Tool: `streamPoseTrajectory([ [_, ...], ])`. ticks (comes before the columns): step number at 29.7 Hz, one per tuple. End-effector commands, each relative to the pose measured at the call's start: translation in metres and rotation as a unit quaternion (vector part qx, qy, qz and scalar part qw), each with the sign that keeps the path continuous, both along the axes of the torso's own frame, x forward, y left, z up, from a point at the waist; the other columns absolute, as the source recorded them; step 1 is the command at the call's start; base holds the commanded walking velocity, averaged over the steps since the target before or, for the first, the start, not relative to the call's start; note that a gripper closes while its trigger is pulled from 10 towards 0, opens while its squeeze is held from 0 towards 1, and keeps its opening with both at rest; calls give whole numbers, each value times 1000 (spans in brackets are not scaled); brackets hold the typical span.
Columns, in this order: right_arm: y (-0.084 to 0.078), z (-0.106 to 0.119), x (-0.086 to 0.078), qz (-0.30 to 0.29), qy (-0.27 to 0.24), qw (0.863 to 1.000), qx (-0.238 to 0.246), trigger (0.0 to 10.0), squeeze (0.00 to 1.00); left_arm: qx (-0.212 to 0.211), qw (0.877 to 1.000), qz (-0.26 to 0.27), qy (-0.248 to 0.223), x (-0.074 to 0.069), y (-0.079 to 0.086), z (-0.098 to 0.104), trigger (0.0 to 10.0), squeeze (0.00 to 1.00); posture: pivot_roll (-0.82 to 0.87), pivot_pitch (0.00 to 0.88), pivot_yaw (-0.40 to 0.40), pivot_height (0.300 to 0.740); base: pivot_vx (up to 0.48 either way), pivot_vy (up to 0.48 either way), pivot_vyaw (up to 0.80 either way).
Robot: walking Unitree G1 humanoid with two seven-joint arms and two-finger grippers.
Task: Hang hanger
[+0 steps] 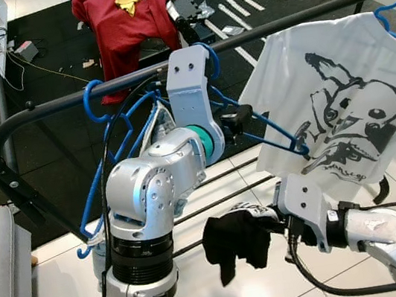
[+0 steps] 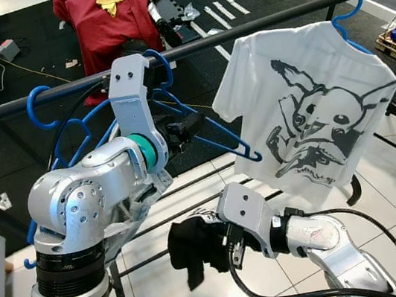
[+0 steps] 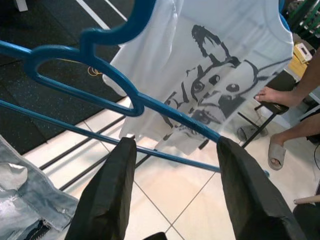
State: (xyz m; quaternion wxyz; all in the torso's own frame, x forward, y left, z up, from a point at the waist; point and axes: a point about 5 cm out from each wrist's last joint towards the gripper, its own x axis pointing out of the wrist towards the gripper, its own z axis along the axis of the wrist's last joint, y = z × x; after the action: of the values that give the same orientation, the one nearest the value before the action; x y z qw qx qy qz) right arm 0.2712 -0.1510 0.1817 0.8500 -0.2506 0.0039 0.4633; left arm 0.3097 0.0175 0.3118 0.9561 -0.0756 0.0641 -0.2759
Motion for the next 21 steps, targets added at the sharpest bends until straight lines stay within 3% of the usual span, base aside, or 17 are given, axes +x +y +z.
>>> streamPoseTrajectory([
  [1, 3, -5, -1, 9, 5, 1000, -5, 0, 0, -26, 998, -62, -5, -20, -33, 12, 10000, 0, -211, 242, 160, 740, 0, 0, 0],
  [9, 4, -7, 0, 6, 5, 1000, -4, 0, 0, -6, 1000, 0, -13, -14, -17, 9, 10000, 0, -218, 235, 161, 740, 0, 0, 0],
  [11, 4, -6, 1, 4, 2, 1000, 0, 0, 0, 11, 995, 77, -66, -6, 8, 23, 10000, 0, -223, 232, 161, 740, 0, 0, 0],
  [13, 4, -6, 1, 4, 2, 1000, 0, 0, 0, 11, 995, 77, -66, -6, 8, 23, 10000, 0, -223, 232, 161, 740, 0, 0, 0],
  [14, 4, -6, 1, 1, 1, 1000, 1, 0, 0, 29, 988, 109, -102, -3, 20, 33, 10000, 0, -223, 232, 161, 740, 0, 0, 0],
  [15, 4, -6, 1, 1, 1, 1000, 1, 0, 0, 29, 988, 109, -102, -3, 20, 33, 10000, 0, -223, 232, 161, 740, 0, 0, 0],
  [17, 4, -7, 1, -2, 0, 1000, 6, 0, 0, 120, 970, 155, -143, 24, 36, -26, 10000, 0, -224, 232, 157, 740, 0, 0, 0],
  [18, 4, -7, 1, -2, 0, 1000, 6, 0, 0, 120, 970, 155, -143, 24, 36, -26, 10000, 0, -224, 232, 157, 740, 0, 0, 0],
  [20, 5, -9, 0, -1, 2, 1000, 8, 0, 0, 177, 967, 138, -119, 19, 55, -92, 10000, 0, -225, 236, 148, 740, 0, 0, 0],
  [21, 5, -9, 0, -1, 2, 1000, 8, 0, 0, 177, 967, 138, -119, 19, 55, -92, 10000, 0, -225, 236, 148, 740, 0, 0, 0],
])
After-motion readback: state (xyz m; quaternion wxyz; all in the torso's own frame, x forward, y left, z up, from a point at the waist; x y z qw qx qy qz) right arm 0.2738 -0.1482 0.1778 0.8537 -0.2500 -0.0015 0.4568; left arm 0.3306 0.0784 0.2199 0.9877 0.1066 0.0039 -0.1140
